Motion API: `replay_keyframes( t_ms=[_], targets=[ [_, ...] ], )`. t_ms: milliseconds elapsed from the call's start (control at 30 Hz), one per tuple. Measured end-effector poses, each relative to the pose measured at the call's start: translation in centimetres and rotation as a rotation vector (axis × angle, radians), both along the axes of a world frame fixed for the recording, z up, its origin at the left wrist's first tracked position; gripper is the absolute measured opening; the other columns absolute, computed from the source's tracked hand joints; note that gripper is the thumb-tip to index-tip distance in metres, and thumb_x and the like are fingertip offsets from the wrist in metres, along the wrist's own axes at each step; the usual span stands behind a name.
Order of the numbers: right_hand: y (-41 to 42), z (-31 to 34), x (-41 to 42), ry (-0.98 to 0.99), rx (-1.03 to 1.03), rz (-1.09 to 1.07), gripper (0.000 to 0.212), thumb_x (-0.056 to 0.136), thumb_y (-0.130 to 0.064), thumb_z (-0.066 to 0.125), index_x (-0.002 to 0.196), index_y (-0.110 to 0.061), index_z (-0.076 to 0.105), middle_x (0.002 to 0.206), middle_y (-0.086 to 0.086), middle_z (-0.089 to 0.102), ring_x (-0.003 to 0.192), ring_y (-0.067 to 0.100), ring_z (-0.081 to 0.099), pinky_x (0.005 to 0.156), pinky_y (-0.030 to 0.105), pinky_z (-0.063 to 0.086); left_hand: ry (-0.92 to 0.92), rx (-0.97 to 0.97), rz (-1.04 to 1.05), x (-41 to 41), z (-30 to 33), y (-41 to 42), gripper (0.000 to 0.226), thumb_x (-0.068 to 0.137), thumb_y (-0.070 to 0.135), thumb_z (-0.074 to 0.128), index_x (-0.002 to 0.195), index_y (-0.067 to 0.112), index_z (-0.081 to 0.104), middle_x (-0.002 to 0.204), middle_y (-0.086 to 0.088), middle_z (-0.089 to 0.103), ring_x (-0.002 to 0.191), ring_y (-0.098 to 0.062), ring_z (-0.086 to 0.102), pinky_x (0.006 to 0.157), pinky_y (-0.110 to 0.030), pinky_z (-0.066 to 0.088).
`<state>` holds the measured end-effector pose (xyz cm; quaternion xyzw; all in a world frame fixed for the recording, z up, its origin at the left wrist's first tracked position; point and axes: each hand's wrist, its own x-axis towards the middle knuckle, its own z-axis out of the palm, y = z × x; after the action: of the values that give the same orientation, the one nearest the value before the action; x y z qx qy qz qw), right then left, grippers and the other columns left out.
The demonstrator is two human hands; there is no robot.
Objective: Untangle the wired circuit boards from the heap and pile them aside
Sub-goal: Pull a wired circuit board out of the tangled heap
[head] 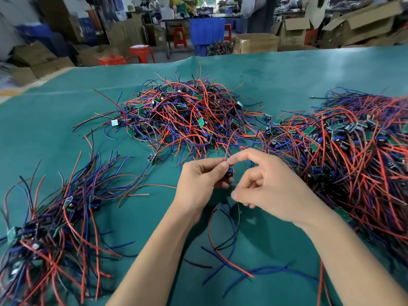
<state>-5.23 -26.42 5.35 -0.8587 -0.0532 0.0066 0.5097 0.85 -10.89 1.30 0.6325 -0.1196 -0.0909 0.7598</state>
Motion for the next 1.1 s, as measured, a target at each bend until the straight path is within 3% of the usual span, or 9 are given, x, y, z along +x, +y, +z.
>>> replay_keyframes(
  t_ms=[133, 300, 467, 633, 700, 833, 933, 1033, 1100],
  targets=[
    [-1.1, 0.7, -0.2, 0.103, 0.171, 0.065, 0.054, 0.070, -0.010, 0.080, 0.116, -0.034, 0.064, 0.075, 0.011, 0.076, 0.059, 0.019, 0.066, 0.059, 0.030, 0.055, 0.039, -0.040, 0.065, 0.4, 0.0, 0.3, 0.019, 0.097, 0.004, 0.058, 0.093, 0.006, 0.076, 0.075, -0.010, 0.068, 0.064, -0.017, 0.060, 0.059, -0.021, 0.050],
    [0.1, -0.3, 0.1, -0.138, -0.033, -0.064, 0.086, 0.070, -0.024, 0.083, 0.135, -0.068, 0.046, 0.108, -0.008, 0.074, 0.067, 0.022, 0.074, 0.081, 0.043, 0.061, 0.017, 0.032, -0.088, 0.0, 0.2, 0.3, 0.015, 0.093, 0.013, 0.065, 0.100, 0.012, 0.079, 0.077, -0.012, 0.067, 0.058, -0.016, 0.053, 0.051, -0.022, 0.042],
    [0.5, -1.4, 0.4, -0.188, -0.035, -0.148, 0.050, 0.076, -0.018, 0.071, 0.115, -0.051, 0.071, 0.088, 0.007, 0.079, 0.060, 0.036, 0.069, 0.072, 0.057, 0.060, -0.040, 0.095, -0.054, -0.2, 0.2, 0.2, 0.011, 0.088, 0.015, 0.071, 0.089, 0.019, 0.081, 0.075, -0.007, 0.072, 0.059, -0.015, 0.051, 0.044, -0.020, 0.035],
    [0.5, -0.6, -0.1, -0.211, 0.119, -0.153, 0.051, 0.083, 0.002, 0.076, 0.104, -0.044, 0.079, 0.089, -0.004, 0.080, 0.068, 0.018, 0.077, 0.069, 0.030, 0.063, -0.033, 0.057, -0.102, -0.3, 0.6, 0.2, 0.012, 0.084, 0.024, 0.075, 0.093, 0.018, 0.080, 0.076, -0.006, 0.075, 0.063, -0.018, 0.061, 0.044, -0.018, 0.037],
    [0.3, -0.1, -0.7, -0.212, 0.075, -0.172, 0.048, 0.080, -0.005, 0.079, 0.102, -0.048, 0.079, 0.078, -0.002, 0.079, 0.067, 0.015, 0.076, 0.071, 0.029, 0.061, -0.050, 0.074, -0.113, -0.3, 0.7, 0.1, 0.023, 0.082, 0.029, 0.076, 0.100, 0.016, 0.078, 0.080, -0.008, 0.076, 0.067, -0.018, 0.062, 0.046, -0.018, 0.038],
    [-2.6, 3.7, -1.8, -0.254, -0.130, -0.322, 0.032, 0.069, -0.036, 0.081, 0.096, -0.051, 0.077, 0.065, -0.008, 0.076, 0.065, 0.011, 0.076, 0.073, 0.036, 0.063, -0.053, 0.164, -0.097, -0.4, 0.5, -0.4, 0.024, 0.084, 0.026, 0.076, 0.105, 0.014, 0.072, 0.086, -0.011, 0.076, 0.065, -0.013, 0.067, 0.049, -0.021, 0.044],
    [-7.7, 7.8, -1.2, -0.244, -0.502, -0.440, 0.024, 0.071, -0.032, 0.090, 0.083, -0.048, 0.077, 0.064, -0.010, 0.074, 0.067, 0.011, 0.075, 0.073, 0.035, 0.061, -0.037, 0.184, -0.048, -0.2, 0.1, -0.5, 0.009, 0.092, 0.011, 0.067, 0.099, 0.007, 0.071, 0.080, -0.011, 0.075, 0.061, -0.014, 0.063, 0.050, -0.020, 0.047],
    [-10.8, 11.1, 0.1, 0.020, -0.962, -0.428, 0.052, 0.055, -0.024, 0.100, 0.081, -0.057, 0.069, 0.073, -0.011, 0.072, 0.073, 0.019, 0.065, 0.072, 0.030, 0.048, -0.028, 0.205, -0.035, 0.0, -0.1, -0.7, 0.010, 0.093, 0.002, 0.061, 0.098, 0.004, 0.070, 0.075, -0.007, 0.073, 0.058, -0.012, 0.062, 0.049, -0.018, 0.047],
    [-9.6, 12.5, 1.1, 0.101, -1.080, -0.314, 0.055, 0.052, -0.024, 0.099, 0.092, -0.052, 0.072, 0.068, -0.022, 0.063, 0.071, 0.018, 0.059, 0.065, 0.028, 0.041, -0.037, 0.229, -0.038, 0.0, -0.1, -0.8, 0.012, 0.093, 0.000, 0.059, 0.097, 0.003, 0.070, 0.076, -0.009, 0.072, 0.059, -0.013, 0.062, 0.050, -0.019, 0.047]
  ],
)
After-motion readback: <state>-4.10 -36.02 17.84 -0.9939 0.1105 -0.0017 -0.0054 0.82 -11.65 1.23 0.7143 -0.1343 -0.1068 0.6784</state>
